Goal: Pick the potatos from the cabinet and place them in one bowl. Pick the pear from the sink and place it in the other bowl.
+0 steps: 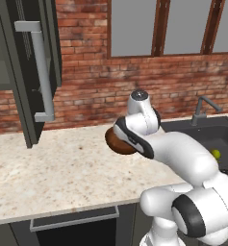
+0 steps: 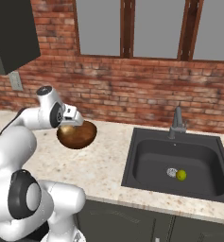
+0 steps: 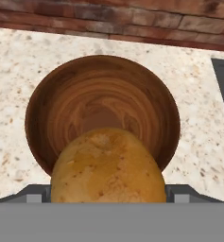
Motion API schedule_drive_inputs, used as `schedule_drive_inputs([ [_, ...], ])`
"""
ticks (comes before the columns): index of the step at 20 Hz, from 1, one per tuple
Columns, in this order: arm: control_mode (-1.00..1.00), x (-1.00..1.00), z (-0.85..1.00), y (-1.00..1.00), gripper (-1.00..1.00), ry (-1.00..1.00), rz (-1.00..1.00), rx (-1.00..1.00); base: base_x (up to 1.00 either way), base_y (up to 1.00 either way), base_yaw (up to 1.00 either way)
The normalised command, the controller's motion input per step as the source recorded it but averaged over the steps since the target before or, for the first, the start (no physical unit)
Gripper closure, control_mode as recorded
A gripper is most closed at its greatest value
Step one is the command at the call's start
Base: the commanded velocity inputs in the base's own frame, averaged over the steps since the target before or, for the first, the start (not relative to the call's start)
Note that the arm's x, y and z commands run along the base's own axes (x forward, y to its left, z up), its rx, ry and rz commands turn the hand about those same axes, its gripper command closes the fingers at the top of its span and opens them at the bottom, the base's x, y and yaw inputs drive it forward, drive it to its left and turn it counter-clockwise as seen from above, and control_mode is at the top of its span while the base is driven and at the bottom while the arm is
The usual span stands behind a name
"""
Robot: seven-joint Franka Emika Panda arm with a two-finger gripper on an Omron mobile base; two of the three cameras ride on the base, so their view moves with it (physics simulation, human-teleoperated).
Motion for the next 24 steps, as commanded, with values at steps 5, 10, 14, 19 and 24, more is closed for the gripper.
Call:
schedule_drive_inputs([
  [5,-1.0,0.32,-0.46,-0.02,1.0,0.04,0.0,0.0,0.0,0.0,0.0],
  [10,-1.0,0.37,-0.42,0.0,1.0,0.01,0.0,-0.01,0.0,0.0,0.0],
  [14,-1.0,0.53,-0.24,0.0,1.0,0.0,0.0,0.0,0.0,0.0,0.0],
  [19,-1.0,0.35,-0.33,0.0,1.0,0.0,0.0,-0.03,0.0,0.0,0.0],
  [24,-1.0,0.3,-0.3,0.0,1.0,0.0,0.0,-0.03,0.0,0.0,0.0],
])
